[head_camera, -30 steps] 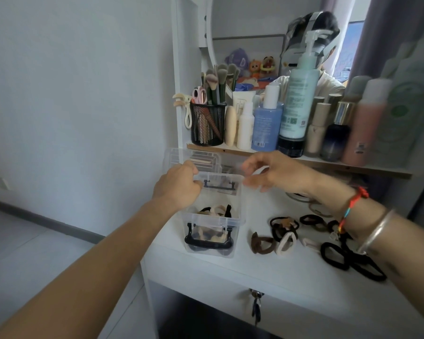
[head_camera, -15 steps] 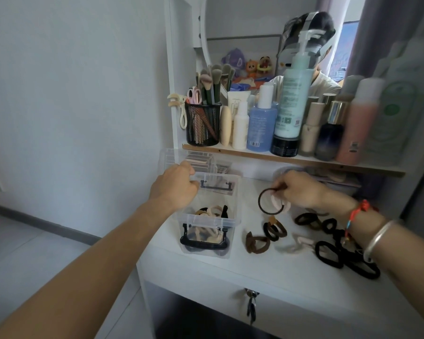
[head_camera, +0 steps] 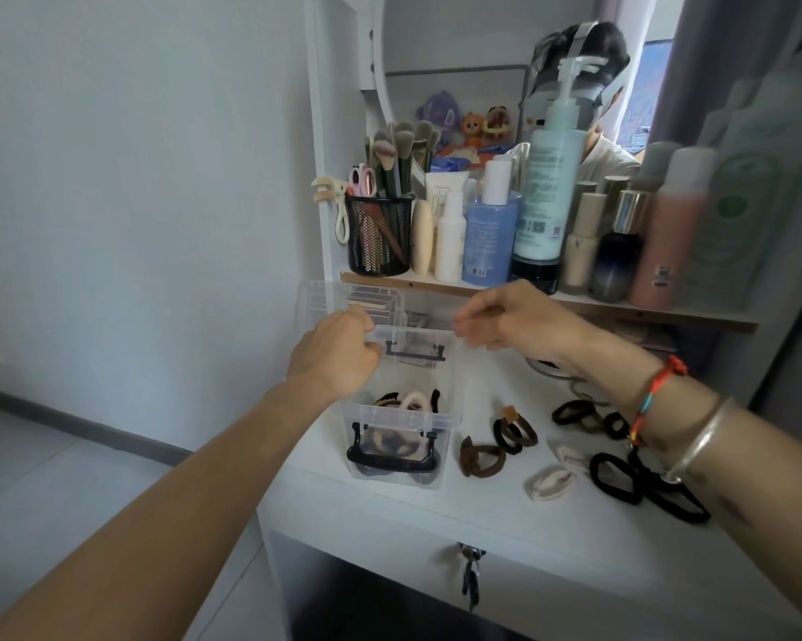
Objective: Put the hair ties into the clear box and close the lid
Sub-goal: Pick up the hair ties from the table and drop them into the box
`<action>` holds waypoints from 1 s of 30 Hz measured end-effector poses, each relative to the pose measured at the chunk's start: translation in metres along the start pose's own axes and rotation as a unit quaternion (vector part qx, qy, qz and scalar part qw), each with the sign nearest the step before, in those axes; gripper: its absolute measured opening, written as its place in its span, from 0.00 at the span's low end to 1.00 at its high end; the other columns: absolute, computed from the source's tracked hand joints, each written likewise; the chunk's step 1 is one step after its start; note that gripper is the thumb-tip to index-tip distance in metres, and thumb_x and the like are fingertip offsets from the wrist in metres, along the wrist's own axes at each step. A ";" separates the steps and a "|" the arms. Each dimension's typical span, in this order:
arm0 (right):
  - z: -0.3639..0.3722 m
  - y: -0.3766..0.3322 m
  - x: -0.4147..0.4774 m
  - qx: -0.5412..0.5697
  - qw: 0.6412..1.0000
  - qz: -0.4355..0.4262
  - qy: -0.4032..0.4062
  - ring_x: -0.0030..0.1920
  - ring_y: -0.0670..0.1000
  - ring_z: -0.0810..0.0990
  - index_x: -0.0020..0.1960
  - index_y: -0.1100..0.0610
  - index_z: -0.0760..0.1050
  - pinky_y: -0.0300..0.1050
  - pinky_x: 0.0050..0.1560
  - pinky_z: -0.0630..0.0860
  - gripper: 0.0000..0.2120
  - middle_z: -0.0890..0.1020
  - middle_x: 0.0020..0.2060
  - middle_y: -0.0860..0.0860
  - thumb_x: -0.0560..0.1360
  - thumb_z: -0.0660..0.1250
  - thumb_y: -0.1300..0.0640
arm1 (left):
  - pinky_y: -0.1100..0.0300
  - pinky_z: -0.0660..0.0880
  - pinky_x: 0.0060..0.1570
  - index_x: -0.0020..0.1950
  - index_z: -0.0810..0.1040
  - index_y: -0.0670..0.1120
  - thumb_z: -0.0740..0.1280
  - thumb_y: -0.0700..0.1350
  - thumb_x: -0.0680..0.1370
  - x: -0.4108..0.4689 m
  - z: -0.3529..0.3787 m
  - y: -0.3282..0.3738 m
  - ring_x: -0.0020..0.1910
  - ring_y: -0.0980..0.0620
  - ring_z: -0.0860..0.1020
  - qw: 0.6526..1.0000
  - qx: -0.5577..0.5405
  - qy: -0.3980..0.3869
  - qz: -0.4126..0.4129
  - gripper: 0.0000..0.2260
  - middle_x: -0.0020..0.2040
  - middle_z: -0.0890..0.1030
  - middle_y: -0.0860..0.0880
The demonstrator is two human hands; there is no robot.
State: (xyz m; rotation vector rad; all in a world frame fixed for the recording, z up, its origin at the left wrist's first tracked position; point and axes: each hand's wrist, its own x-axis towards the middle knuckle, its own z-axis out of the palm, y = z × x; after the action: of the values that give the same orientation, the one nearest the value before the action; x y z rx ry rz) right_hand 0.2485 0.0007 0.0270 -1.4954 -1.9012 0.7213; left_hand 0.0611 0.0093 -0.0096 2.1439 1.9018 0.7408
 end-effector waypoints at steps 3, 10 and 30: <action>-0.002 0.021 -0.010 -0.147 0.984 0.051 -0.084 0.57 0.57 0.78 0.57 0.62 0.75 0.49 0.59 0.74 0.14 0.80 0.57 0.60 0.72 0.62 0.68 | 0.50 0.72 0.56 0.63 0.70 0.43 0.60 0.42 0.77 0.000 0.000 0.000 0.57 0.41 0.75 1.000 0.000 -0.001 0.001 0.15 0.63 0.75 0.43; 0.008 0.053 -0.018 -0.311 0.942 0.066 -0.111 0.46 0.53 0.79 0.42 0.58 0.80 0.44 0.47 0.75 0.12 0.84 0.47 0.56 0.70 0.60 0.68 | 0.50 0.72 0.57 0.63 0.70 0.43 0.60 0.43 0.77 0.000 0.000 0.001 0.58 0.41 0.75 1.000 0.000 -0.002 0.001 0.15 0.63 0.74 0.43; 0.012 0.044 -0.004 -0.196 0.977 0.029 0.081 0.46 0.54 0.79 0.49 0.61 0.79 0.42 0.48 0.76 0.09 0.82 0.47 0.57 0.75 0.62 0.60 | 0.50 0.72 0.58 0.63 0.70 0.43 0.60 0.42 0.77 -0.003 -0.002 -0.001 0.59 0.42 0.74 1.000 -0.001 -0.003 -0.002 0.15 0.63 0.75 0.43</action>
State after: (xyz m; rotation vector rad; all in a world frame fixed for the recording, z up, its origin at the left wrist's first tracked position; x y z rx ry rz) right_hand 0.2687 0.0056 -0.0135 -1.7926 -1.9564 0.2416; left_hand 0.0595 0.0059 -0.0089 2.1381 1.9021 0.7339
